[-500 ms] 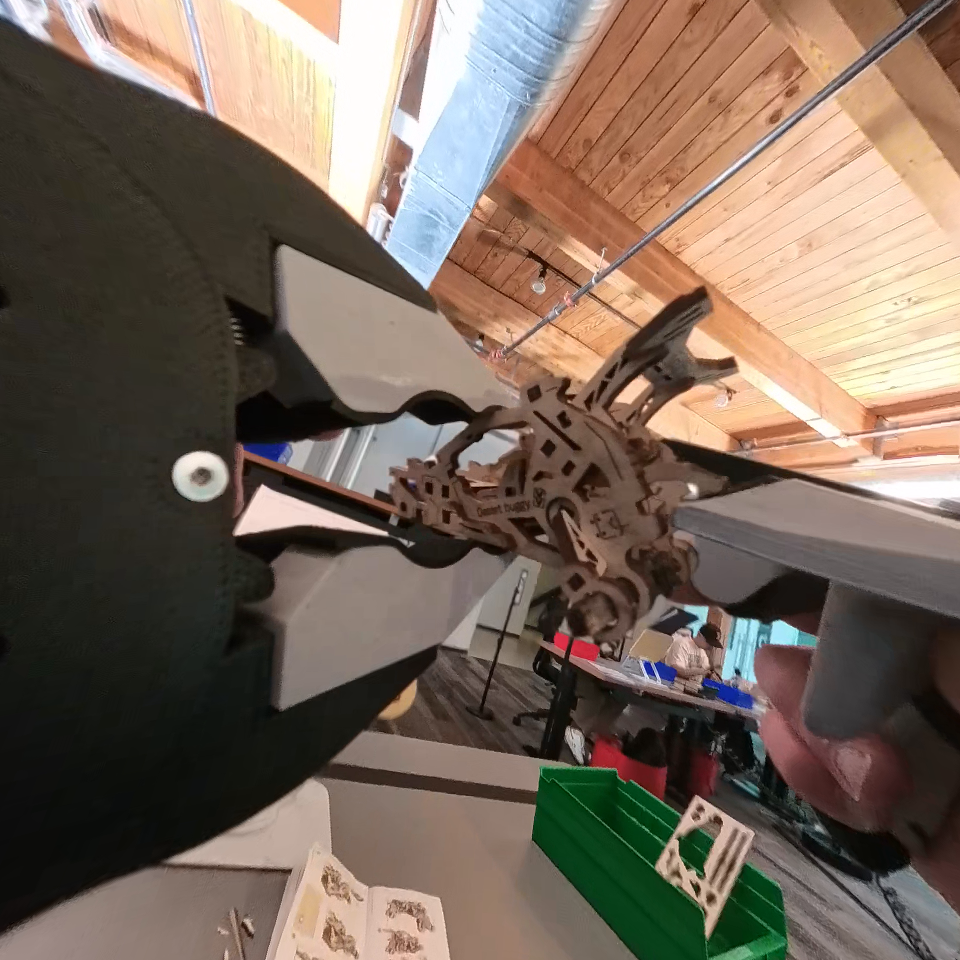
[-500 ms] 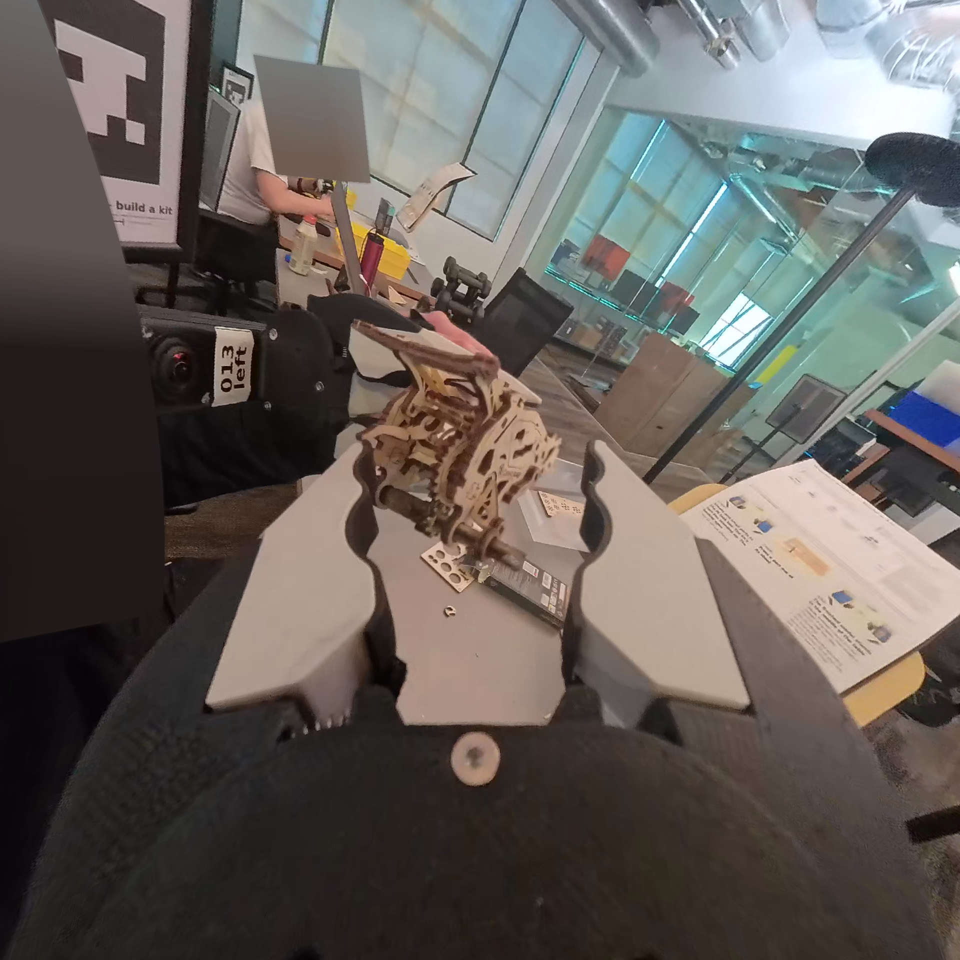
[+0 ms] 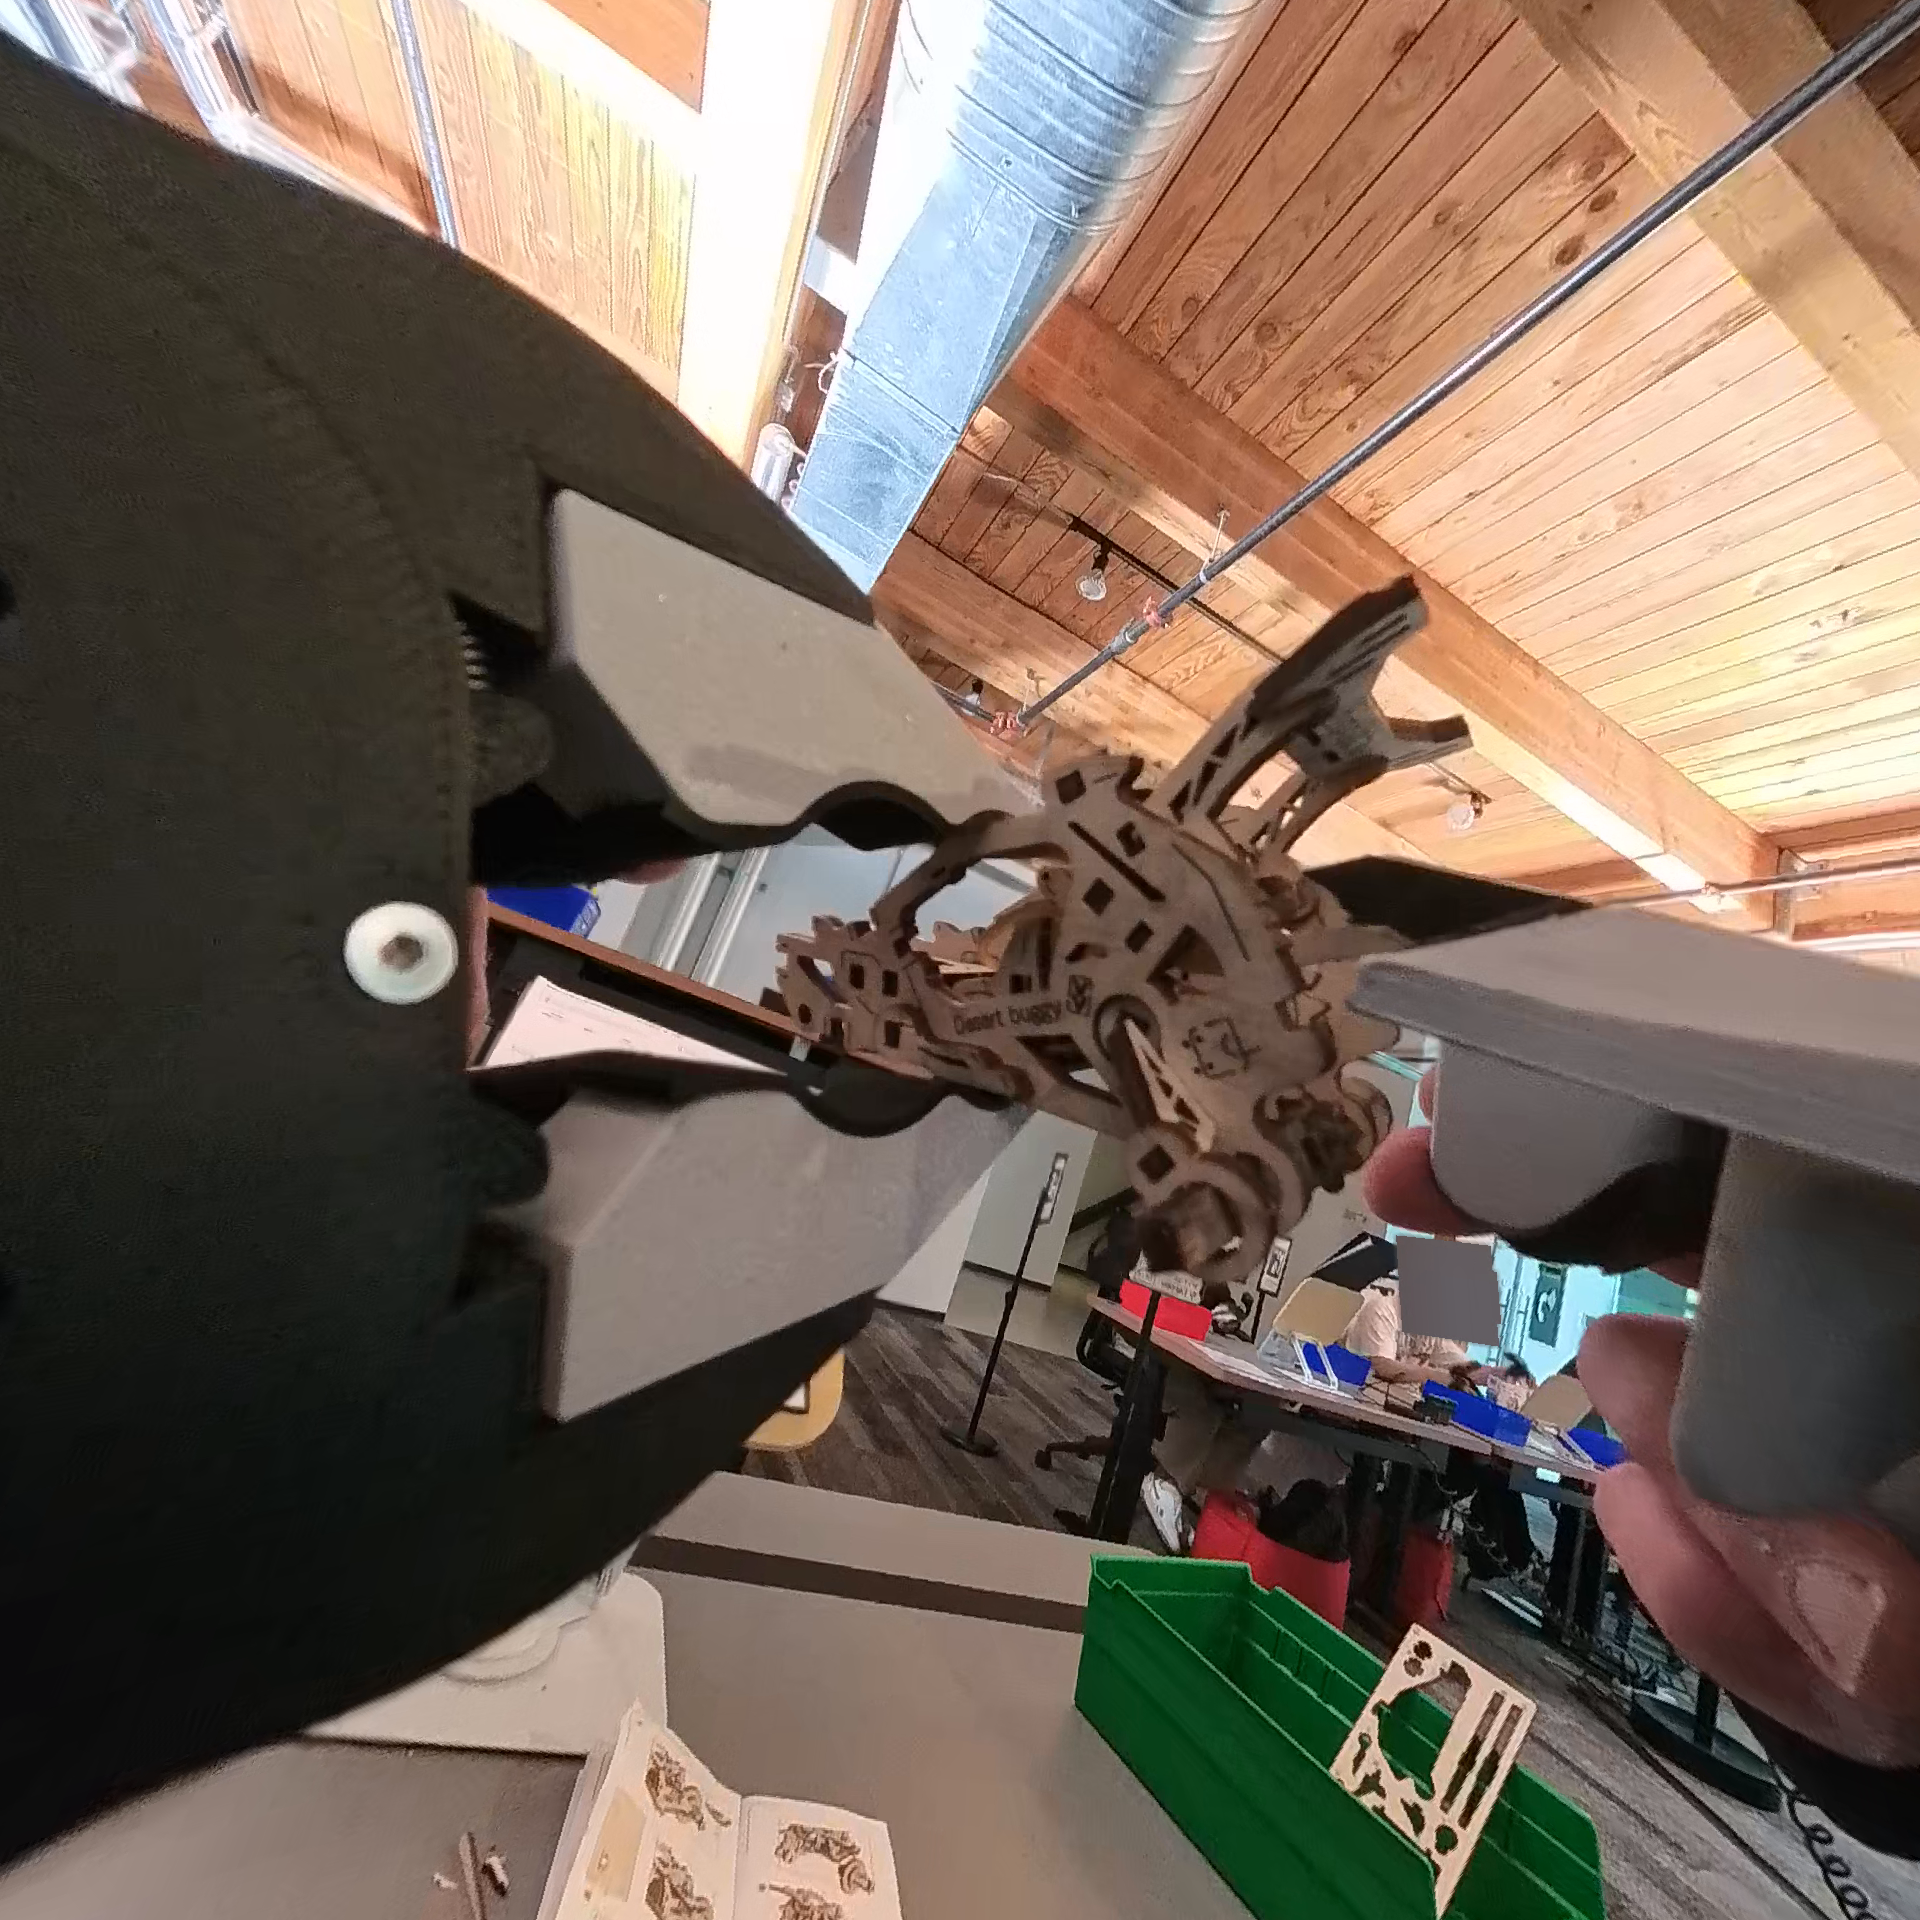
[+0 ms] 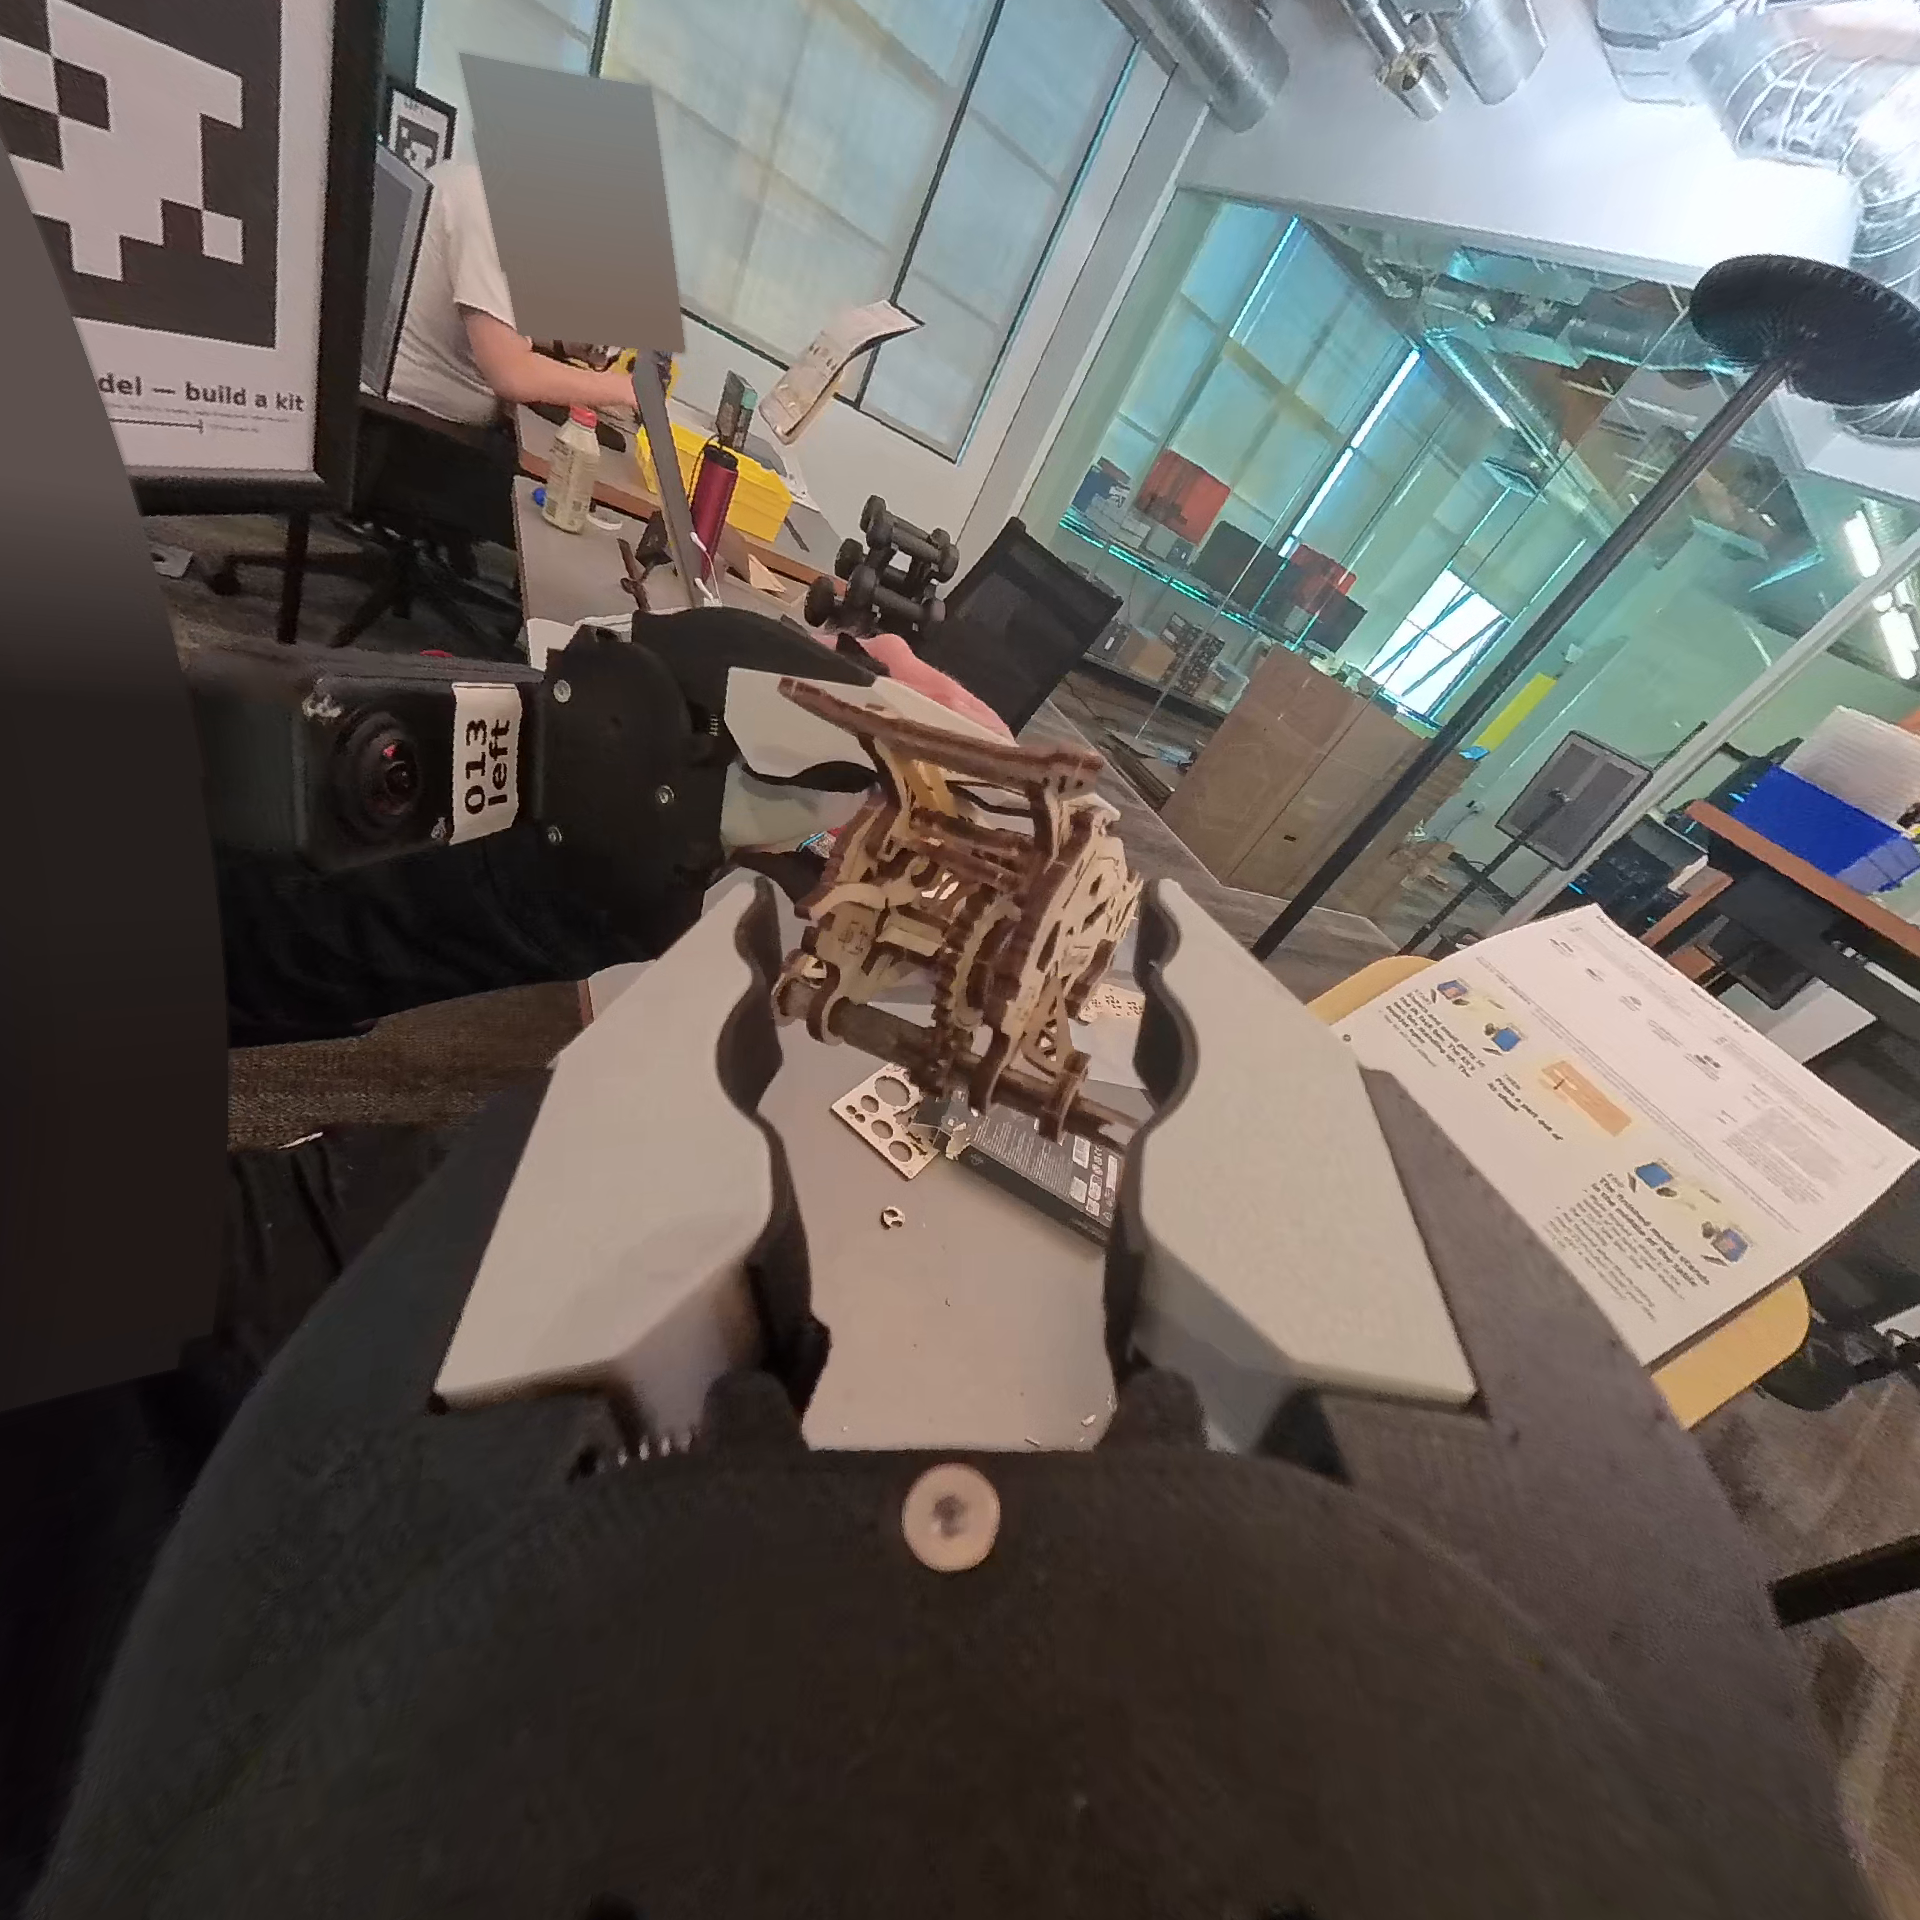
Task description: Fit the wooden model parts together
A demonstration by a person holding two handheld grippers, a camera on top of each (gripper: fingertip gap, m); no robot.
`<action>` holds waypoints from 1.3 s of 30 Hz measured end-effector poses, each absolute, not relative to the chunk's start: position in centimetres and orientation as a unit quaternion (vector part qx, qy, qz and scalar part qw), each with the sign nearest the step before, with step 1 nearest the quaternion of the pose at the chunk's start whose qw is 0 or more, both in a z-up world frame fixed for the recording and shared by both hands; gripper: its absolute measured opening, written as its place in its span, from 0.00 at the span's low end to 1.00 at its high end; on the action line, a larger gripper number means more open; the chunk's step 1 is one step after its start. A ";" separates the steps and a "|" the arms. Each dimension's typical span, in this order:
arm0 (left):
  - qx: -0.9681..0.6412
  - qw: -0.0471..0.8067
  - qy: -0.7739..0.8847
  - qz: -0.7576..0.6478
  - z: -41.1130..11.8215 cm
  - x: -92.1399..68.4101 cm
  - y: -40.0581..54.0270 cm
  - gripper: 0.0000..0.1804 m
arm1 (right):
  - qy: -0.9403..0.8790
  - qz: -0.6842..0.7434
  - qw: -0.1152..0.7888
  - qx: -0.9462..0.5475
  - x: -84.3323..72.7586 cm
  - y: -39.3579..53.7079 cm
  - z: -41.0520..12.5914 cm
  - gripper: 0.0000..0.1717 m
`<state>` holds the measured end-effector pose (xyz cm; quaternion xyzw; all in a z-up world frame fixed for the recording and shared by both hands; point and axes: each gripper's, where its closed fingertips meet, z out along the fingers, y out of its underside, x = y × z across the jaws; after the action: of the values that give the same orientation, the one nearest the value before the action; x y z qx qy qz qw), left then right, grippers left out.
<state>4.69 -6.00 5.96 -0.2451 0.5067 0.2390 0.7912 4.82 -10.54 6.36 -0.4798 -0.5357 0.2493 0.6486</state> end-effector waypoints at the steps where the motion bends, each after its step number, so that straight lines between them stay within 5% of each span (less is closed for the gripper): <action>1: -0.244 0.792 0.505 0.241 6.0 4.6 -6.0 0.21 | -0.535 0.248 0.650 -0.480 4.8 -10.5 6.4 0.38; 8: -0.232 0.798 0.498 0.246 6.3 4.6 -6.3 0.21 | -0.489 0.304 0.660 -0.483 5.9 -10.2 8.0 0.29; 39: -0.277 0.785 0.489 0.261 5.9 4.8 -5.0 0.20 | -0.464 0.272 0.678 -0.501 6.8 -7.9 7.9 0.33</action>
<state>4.82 -5.01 5.87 -0.2769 0.4890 0.2606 0.7851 6.76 -7.88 7.90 -0.5012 -0.4637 0.2716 0.6782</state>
